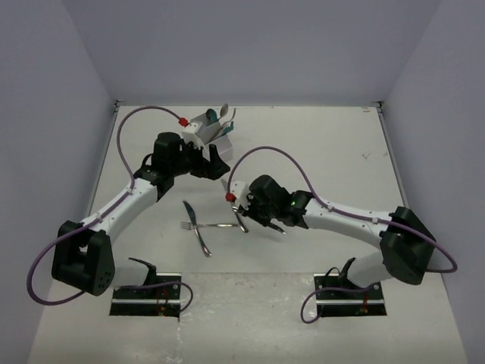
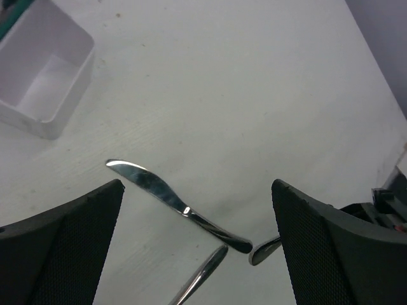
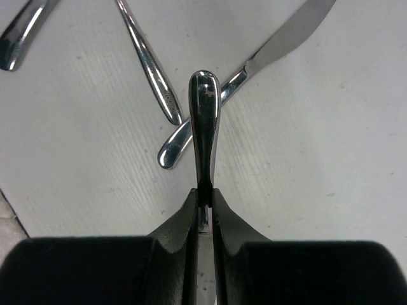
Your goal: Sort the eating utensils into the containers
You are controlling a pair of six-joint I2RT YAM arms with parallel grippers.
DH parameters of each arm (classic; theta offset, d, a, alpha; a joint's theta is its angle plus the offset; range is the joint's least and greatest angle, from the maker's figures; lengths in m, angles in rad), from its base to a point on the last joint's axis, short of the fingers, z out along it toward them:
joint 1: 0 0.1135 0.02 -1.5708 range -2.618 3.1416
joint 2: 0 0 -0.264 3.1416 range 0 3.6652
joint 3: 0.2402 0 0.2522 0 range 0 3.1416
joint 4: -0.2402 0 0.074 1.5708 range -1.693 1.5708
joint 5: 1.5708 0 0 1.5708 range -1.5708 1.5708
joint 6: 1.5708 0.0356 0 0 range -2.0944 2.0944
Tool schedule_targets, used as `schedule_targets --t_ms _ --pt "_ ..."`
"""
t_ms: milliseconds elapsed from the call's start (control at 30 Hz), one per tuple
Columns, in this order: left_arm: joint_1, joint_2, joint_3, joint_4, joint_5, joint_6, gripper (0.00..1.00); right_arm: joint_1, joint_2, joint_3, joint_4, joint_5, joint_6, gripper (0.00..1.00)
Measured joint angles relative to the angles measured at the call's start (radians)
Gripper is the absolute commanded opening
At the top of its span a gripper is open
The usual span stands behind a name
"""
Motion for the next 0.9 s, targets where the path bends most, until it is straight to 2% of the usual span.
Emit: schedule_targets --t_ms 200,333,467,600,900 --pt "-0.003 0.150 0.019 0.087 0.399 -0.058 1.00 0.000 -0.169 -0.002 -0.057 -0.068 -0.127 0.00" --pt "-0.026 0.187 -0.001 0.188 0.584 -0.127 1.00 0.000 -0.229 -0.003 -0.088 -0.087 -0.179 0.00" --pt "-0.093 0.190 -0.047 0.281 0.716 -0.181 1.00 0.000 -0.263 -0.003 -0.144 -0.112 -0.227 0.00" --pt "-0.119 0.202 -0.060 0.290 0.772 -0.206 1.00 0.000 -0.274 0.003 -0.201 -0.123 -0.254 0.00" --pt "-0.134 0.256 -0.064 0.242 0.792 -0.214 1.00 0.000 -0.286 0.031 -0.271 -0.145 -0.293 0.00"
